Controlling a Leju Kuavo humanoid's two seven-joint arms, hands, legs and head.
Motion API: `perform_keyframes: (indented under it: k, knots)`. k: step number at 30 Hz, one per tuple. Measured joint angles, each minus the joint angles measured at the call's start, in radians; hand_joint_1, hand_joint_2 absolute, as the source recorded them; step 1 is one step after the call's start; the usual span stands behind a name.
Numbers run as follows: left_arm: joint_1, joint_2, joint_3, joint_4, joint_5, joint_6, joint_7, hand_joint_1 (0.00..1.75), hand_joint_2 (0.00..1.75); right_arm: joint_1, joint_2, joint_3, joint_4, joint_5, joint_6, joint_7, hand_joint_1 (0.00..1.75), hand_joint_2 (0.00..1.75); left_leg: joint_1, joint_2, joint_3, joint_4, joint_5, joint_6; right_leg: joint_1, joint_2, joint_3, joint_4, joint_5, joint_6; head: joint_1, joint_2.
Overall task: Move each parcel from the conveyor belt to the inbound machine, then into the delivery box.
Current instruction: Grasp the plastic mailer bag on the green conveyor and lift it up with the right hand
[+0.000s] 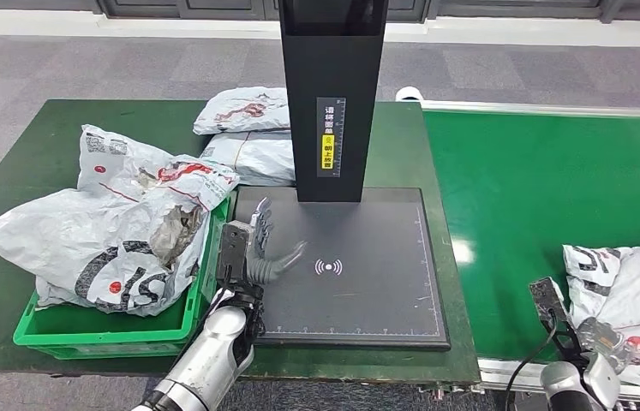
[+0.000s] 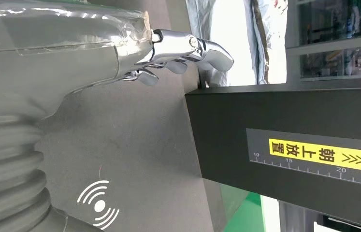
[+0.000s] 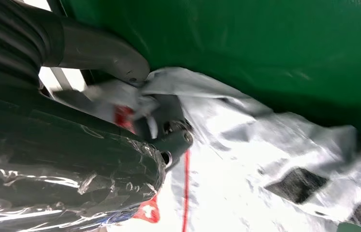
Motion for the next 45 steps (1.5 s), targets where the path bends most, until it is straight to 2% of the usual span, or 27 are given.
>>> perform_keyframes:
  k: [5, 10, 14, 16, 20, 24, 29, 35, 45]
  knots:
    - [0.002, 0.001, 0.015, -0.017, 0.008, -0.017, 0.008, 0.00, 1.75, 0.001, 0.000, 0.000, -0.001, -0.016, -0.043, -0.056, 1.75, 1.75, 0.000, 0.000, 0.000, 0.000, 0.000, 0.001, 0.000, 0.000, 0.000, 0.000, 0.000, 0.000, 0.000, 0.000]
    - [0.013, 0.004, 0.032, -0.044, 0.010, -0.025, 0.015, 0.00, 1.75, 0.008, 0.011, 0.000, -0.038, -0.090, -0.096, -0.163, 1.75, 1.75, 0.000, 0.000, 0.000, 0.000, 0.000, 0.000, 0.000, 0.000, 0.000, 0.000, 0.000, 0.000, 0.000, 0.000]
    - [0.021, 0.004, 0.046, -0.060, 0.009, -0.025, 0.015, 0.00, 1.75, 0.010, 0.060, 0.005, -0.136, -0.201, -0.096, -0.301, 1.75, 1.75, 0.000, 0.000, -0.001, 0.000, 0.001, 0.000, 0.000, 0.000, -0.001, 0.001, 0.000, 0.000, 0.000, 0.000]
    - [0.021, 0.004, 0.049, -0.066, 0.007, -0.025, 0.015, 0.00, 1.75, 0.010, 0.094, 0.025, -0.205, -0.223, -0.088, -0.329, 1.75, 1.75, 0.000, 0.000, -0.001, -0.001, 0.001, -0.001, 0.001, 0.000, -0.001, 0.001, 0.000, 0.000, 0.000, 0.000]
    - [0.022, 0.003, 0.052, -0.074, 0.000, -0.026, 0.014, 0.00, 1.75, 0.009, 0.141, 0.117, -0.332, -0.176, -0.094, -0.269, 0.03, 1.75, 0.001, 0.000, -0.001, -0.001, 0.002, -0.002, 0.001, 0.001, -0.001, 0.001, 0.000, 0.000, 0.000, 0.000]
    - [0.022, 0.002, 0.052, -0.075, -0.003, -0.026, 0.014, 0.00, 1.75, 0.009, 0.154, 0.173, -0.397, -0.095, -0.121, -0.180, 0.00, 0.00, 0.001, -0.001, -0.001, 0.000, 0.002, -0.002, 0.001, 0.000, -0.001, 0.001, 0.000, 0.000, 0.000, 0.000]
    - [0.021, -0.002, 0.053, -0.075, -0.003, -0.026, 0.016, 0.00, 1.75, 0.017, 0.149, 0.178, -0.420, -0.054, -0.138, -0.126, 0.00, 0.00, 0.000, -0.001, 0.000, 0.000, 0.002, -0.001, -0.001, 0.000, -0.001, 0.001, 0.000, 0.000, 0.000, 0.000]
    - [0.018, -0.003, 0.053, -0.066, -0.002, -0.037, 0.017, 0.00, 1.75, 0.053, 0.110, 0.147, -0.407, -0.006, -0.134, -0.058, 0.00, 0.00, 0.000, -0.002, -0.001, 0.000, 0.001, -0.001, -0.001, 0.000, -0.002, 0.000, 0.000, 0.000, 0.000, 0.000]
    - [0.013, -0.004, 0.053, -0.056, 0.006, -0.045, 0.017, 0.00, 1.75, 0.086, 0.047, 0.054, -0.336, -0.010, -0.134, -0.046, 0.00, 0.00, 0.000, 0.000, -0.001, 0.000, 0.001, 0.000, -0.001, 0.000, -0.002, 0.000, 0.000, 0.000, 0.000, 0.000]
